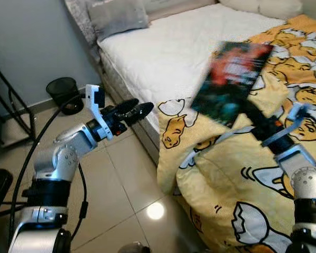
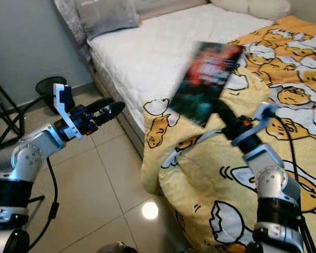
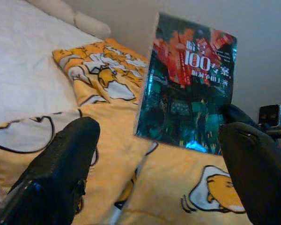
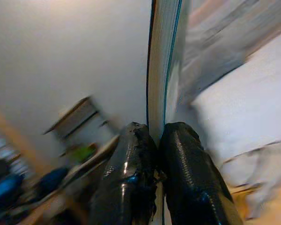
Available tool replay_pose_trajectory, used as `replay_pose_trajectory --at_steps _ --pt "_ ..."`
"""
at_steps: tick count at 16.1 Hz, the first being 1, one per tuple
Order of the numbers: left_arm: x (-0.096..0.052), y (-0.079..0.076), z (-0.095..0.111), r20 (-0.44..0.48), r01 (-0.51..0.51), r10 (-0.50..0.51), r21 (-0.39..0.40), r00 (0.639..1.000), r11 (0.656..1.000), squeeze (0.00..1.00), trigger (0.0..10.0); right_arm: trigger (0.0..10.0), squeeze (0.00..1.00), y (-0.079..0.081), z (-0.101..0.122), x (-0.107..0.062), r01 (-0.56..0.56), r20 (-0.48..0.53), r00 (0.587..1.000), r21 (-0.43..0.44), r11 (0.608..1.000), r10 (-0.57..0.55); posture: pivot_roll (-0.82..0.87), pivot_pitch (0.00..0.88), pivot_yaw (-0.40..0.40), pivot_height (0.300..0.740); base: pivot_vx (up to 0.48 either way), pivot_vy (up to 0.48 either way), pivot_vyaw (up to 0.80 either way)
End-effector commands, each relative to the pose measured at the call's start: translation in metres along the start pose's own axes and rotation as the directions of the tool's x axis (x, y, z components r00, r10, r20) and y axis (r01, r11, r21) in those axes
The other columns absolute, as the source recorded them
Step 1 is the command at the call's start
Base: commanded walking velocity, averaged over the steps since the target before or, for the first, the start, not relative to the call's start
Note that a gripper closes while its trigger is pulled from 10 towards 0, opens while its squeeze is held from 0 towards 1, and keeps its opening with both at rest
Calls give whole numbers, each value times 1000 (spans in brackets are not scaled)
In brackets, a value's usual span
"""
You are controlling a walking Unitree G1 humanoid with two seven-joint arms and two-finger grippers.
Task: Clean up the room
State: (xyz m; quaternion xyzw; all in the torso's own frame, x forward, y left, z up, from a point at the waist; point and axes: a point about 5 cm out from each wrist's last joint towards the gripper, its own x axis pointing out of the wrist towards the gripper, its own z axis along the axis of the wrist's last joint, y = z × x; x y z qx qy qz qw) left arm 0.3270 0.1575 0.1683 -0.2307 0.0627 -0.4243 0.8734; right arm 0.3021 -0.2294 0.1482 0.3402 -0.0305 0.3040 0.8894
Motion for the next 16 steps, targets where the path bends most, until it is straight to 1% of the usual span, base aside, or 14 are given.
replay_pose_trajectory --at_steps 1,2,3,4,5,6,8,9,10,11,12,14,16 --pt "-2 4 10 16 5 -5 -12 1000 1000 1000 10000 0 0 24 6 9 -168 -14 986 3 986 168 -106 0 107 740 0 0 0" --pt "0 5 15 47 13 -10 -57 999 998 969 10000 0 0 36 2 10 -254 -58 965 21 967 255 -105 0 106 740 0 0 0" --pt "2 6 18 67 30 -25 -87 997 996 827 10000 0 0 45 -1 10 -310 -86 946 41 950 313 -105 0 106 740 0 0 0" --pt "3 6 19 71 44 -37 -106 997 993 498 10000 0 0 51 -2 10 -349 -96 930 61 935 354 -104 0 105 740 0 0 0" --pt "4 7 16 57 52 -46 -113 997 992 224 10000 0 0 57 -4 10 -382 -106 915 81 921 389 -103 0 103 740 0 0 0" --pt "6 6 13 38 68 -64 -120 997 990 0 10000 0 0 60 -5 9 -402 -113 904 101 910 412 -100 0 100 740 0 0 0" --pt "11 1 4 -10 125 -128 -154 992 980 0 10000 0 0 70 -9 7 -447 -136 875 136 884 464 -100 0 98 740 0 0 0" --pt "12 -1 2 -18 141 -145 -163 989 977 0 10000 0 0 71 -10 7 -453 -143 870 139 880 471 -100 0 99 740 0 0 0" --pt "14 -9 0 -23 209 -217 -189 976 959 0 9686 0 0 73 -12 6 -458 -151 865 147 877 478 -102 0 98 740 0 0 0" --pt "15 -12 0 -24 238 -248 -198 968 951 0 7020 0 0 73 -12 6 -458 -152 865 149 877 478 -102 0 98 740 0 0 0" --pt "16 -20 -1 -25 297 -309 -207 951 932 0 4980 0 0 73 -13 7 -458 -156 864 153 876 479 -103 0 98 740 0 0 0" --pt "17 -22 -3 -37 312 -326 -202 945 928 0 0 0 0 73 -14 6 -459 -160 862 159 874 482 -102 0 98 740 0 0 0" --pt "17 -24 -2 -25 339 -353 -215 935 916 0 0 0 0 74 -15 6 -463 -167 857 162 871 487 -103 0 99 740 0 0 0"
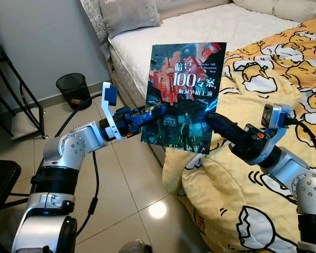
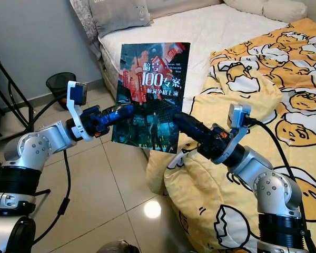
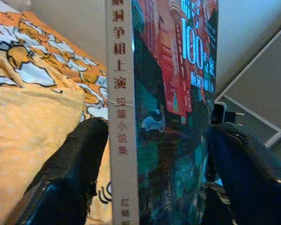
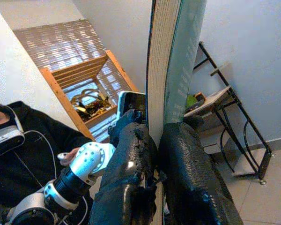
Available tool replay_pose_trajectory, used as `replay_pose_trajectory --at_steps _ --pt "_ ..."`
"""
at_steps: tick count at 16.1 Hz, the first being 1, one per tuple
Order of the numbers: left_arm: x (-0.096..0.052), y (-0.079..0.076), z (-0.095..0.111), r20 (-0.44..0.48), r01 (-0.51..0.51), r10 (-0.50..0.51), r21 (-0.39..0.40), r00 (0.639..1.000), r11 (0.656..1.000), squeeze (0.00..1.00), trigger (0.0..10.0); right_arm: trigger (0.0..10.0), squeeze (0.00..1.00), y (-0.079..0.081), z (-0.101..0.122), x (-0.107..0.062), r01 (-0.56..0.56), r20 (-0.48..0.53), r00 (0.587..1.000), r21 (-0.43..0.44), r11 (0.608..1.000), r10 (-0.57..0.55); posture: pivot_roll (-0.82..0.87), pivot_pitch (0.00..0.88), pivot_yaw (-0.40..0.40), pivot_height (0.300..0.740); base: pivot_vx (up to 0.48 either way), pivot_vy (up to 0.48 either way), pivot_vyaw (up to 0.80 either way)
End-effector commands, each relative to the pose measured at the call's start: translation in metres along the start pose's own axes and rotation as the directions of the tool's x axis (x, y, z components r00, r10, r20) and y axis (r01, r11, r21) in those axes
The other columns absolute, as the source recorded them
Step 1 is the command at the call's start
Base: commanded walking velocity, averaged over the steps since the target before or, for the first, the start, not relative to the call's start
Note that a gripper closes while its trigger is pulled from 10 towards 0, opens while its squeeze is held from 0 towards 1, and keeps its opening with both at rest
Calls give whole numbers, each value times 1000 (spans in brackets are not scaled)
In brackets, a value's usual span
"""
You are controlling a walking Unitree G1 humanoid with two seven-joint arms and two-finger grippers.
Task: Clean up the room
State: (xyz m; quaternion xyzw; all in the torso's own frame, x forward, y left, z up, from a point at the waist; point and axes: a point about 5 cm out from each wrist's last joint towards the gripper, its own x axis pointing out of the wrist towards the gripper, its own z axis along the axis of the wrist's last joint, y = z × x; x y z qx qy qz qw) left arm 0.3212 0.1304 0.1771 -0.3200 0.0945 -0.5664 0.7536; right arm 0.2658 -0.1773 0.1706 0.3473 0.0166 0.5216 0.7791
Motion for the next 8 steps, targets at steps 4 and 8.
replay_pose_trajectory --at_steps 4,8 --pt "0 -11 1 -10 65 -64 5 998 998 0 0 0 0 6 5 5 -55 -6 998 -27 998 55 -102 0 99 740 0 0 0" --pt "-2 -17 1 -12 87 -87 8 996 996 0 0 0 0 -2 3 2 0 -39 999 -55 998 -2 -103 0 98 740 0 0 0"
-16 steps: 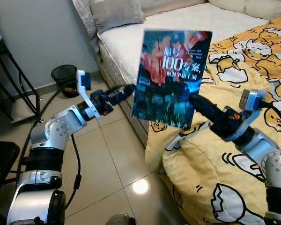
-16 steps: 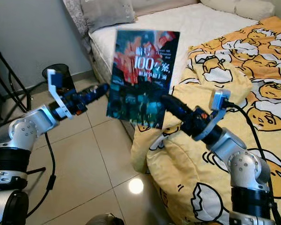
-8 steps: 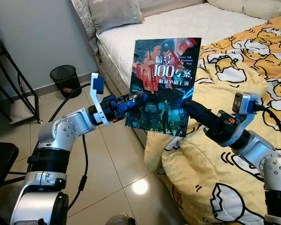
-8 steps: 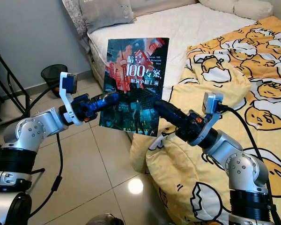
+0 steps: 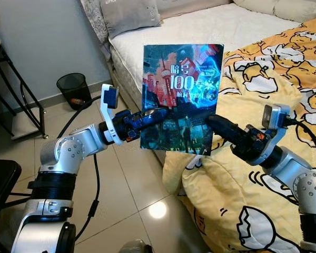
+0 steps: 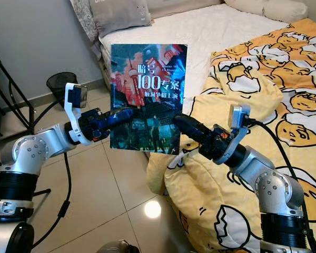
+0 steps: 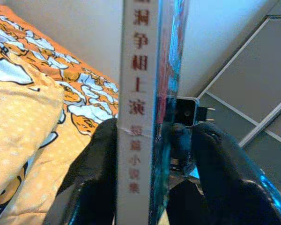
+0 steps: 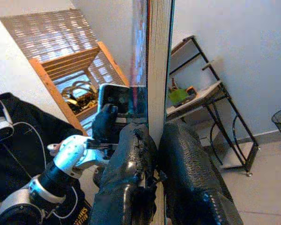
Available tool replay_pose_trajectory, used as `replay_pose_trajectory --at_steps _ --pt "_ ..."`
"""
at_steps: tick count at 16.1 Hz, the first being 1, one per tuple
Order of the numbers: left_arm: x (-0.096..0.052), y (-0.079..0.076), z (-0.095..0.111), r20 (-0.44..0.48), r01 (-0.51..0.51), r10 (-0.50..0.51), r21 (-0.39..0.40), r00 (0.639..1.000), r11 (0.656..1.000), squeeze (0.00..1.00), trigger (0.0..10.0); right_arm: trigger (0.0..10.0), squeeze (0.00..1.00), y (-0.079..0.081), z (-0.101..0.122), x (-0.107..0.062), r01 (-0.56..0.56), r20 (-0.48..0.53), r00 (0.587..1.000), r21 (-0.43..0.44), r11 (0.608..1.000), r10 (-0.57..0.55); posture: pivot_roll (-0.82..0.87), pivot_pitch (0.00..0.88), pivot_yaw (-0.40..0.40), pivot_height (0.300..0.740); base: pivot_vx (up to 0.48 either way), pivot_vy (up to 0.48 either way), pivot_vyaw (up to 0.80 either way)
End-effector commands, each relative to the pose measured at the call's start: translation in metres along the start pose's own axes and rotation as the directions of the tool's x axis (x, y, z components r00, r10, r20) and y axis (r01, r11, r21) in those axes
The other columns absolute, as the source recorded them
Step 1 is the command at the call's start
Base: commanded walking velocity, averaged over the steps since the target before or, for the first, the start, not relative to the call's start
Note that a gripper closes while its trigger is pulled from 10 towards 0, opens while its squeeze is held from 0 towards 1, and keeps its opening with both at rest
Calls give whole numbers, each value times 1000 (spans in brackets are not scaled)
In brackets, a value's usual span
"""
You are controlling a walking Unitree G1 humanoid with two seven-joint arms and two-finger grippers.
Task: Clean up the room
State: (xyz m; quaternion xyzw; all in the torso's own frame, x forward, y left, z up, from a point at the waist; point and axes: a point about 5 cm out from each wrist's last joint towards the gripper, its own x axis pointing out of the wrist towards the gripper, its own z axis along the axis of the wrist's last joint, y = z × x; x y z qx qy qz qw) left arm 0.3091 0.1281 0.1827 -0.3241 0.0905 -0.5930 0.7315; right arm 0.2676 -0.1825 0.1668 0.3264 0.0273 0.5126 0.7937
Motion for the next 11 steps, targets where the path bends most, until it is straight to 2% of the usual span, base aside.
replay_pose_trajectory --at_steps 1,10,11 --pt "-2 -6 3 -2 20 -20 21 1000 1000 0 0 0 0 2 4 6 -27 -7 1000 -30 999 27 -106 0 98 740 0 0 0" --pt "-8 -12 1 0 24 -24 29 1000 999 0 0 0 0 0 6 7 -20 -8 1000 -51 998 20 -111 0 90 740 0 0 0" --pt "-8 -12 2 1 20 -20 31 1000 999 0 0 2118 0 0 6 8 -18 -11 1000 -60 998 18 -111 0 91 740 0 0 0"
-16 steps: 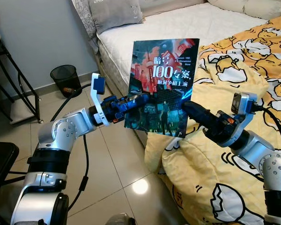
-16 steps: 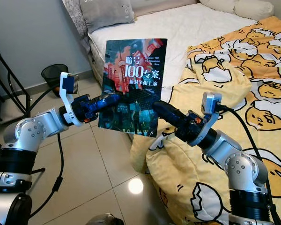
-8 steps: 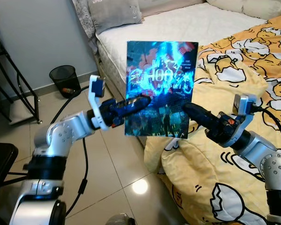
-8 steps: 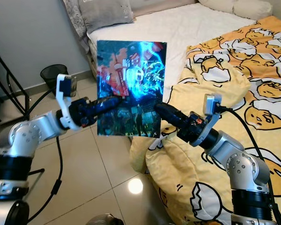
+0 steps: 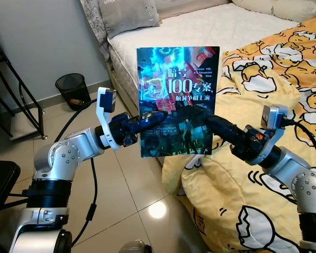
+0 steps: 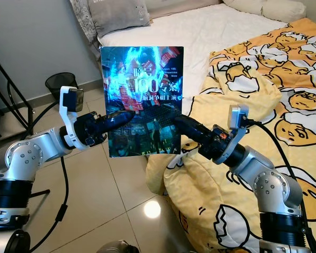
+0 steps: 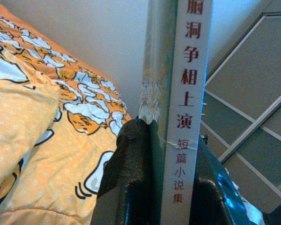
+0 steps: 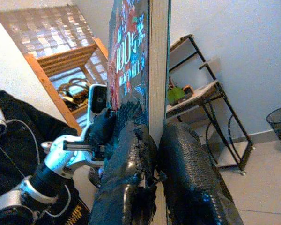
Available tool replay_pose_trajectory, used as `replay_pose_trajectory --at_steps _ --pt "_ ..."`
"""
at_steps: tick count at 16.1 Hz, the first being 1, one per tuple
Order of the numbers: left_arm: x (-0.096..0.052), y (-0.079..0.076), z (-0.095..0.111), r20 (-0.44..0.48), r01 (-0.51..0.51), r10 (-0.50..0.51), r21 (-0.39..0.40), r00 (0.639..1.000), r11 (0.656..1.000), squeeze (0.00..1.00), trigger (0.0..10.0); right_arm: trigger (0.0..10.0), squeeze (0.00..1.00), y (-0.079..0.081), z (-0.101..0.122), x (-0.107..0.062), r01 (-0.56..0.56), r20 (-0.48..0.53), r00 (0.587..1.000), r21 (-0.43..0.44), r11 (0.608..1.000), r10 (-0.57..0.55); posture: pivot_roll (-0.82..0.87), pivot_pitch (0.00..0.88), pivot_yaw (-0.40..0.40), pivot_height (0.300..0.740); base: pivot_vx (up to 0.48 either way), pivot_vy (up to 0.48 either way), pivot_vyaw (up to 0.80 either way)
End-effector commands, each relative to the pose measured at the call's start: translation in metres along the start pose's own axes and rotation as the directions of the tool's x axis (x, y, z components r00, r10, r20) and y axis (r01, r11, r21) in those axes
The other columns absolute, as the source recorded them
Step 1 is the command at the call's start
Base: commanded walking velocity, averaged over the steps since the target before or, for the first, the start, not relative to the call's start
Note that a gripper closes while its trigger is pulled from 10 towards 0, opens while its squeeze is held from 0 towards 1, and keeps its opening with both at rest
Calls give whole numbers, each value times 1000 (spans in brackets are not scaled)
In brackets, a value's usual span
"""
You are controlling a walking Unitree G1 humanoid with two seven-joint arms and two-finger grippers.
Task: Clean up the room
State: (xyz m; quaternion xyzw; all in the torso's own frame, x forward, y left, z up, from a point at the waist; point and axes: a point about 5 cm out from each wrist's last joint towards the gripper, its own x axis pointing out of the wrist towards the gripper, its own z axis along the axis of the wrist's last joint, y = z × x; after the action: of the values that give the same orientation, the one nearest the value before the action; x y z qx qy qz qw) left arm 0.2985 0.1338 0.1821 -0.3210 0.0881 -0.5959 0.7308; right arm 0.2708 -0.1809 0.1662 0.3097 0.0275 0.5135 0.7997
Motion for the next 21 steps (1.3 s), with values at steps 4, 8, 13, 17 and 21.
replay_pose_trajectory --at_steps 4,8,13,17,21 --pt "0 -5 7 -6 27 -27 38 1000 999 0 0 10000 0 0 8 9 -20 -9 1000 -54 998 19 -108 0 91 740 0 0 0" --pt "-4 -8 9 -18 34 -33 50 999 998 0 0 10000 1000 5 8 17 -111 -16 994 15 994 111 -103 0 83 740 0 0 0" --pt "-3 -6 10 -27 32 -30 64 999 997 0 0 10000 0 10 -3 32 -143 -83 986 6 990 143 -105 0 78 740 0 0 0" --pt "-3 -4 9 -27 18 -16 70 999 997 0 0 0 0 11 -4 34 -165 -79 983 36 986 167 -99 0 74 740 0 0 0" --pt "-5 -4 11 -21 9 -7 77 1000 997 0 0 0 0 7 -5 34 -152 -88 984 32 988 154 -100 0 76 740 0 0 0"
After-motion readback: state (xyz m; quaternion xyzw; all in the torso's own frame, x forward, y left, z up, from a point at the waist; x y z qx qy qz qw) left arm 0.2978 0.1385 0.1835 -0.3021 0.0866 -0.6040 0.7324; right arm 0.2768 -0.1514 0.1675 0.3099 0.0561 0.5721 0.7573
